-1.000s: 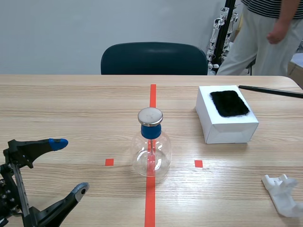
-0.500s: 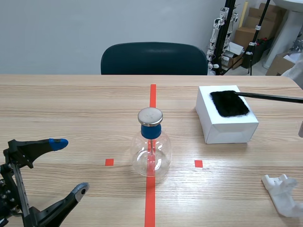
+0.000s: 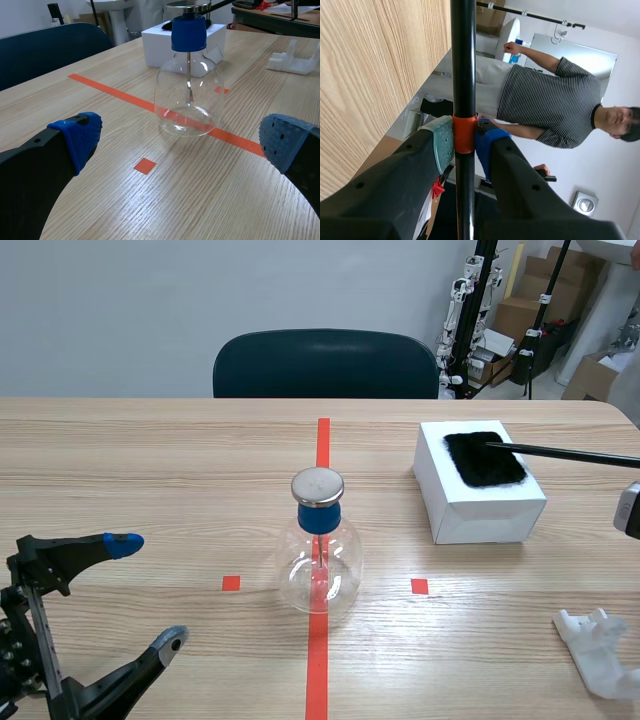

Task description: Do the electroscope experiment. rub the rod on the fur

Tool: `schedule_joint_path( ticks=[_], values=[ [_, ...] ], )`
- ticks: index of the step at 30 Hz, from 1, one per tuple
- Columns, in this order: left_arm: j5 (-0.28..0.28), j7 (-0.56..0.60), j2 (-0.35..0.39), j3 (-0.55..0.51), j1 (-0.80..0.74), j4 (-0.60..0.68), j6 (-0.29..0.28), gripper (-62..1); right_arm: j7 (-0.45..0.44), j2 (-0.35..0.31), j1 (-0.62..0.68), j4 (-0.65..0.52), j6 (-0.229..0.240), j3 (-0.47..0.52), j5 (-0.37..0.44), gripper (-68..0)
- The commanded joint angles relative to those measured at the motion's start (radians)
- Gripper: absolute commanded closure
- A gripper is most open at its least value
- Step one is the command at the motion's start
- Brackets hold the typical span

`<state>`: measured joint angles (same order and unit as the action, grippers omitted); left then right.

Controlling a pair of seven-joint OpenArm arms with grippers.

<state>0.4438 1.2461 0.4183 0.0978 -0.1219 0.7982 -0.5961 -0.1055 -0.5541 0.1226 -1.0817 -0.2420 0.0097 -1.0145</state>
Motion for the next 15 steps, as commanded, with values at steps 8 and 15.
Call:
schedule_joint_path(
  ticks=[8,15],
  values=[
    [-0.014,0.014,0.006,-0.006,0.003,0.011,0.002,-62.3,-0.098,-0.016,-0.020,-0.007,-0.011,-0.001,-0.004,-0.4],
    [-0.014,0.014,0.006,-0.006,0.003,0.011,0.002,-62.3,0.033,-0.016,-0.020,-0.007,-0.011,-0.001,-0.003,-0.4]
  ],
)
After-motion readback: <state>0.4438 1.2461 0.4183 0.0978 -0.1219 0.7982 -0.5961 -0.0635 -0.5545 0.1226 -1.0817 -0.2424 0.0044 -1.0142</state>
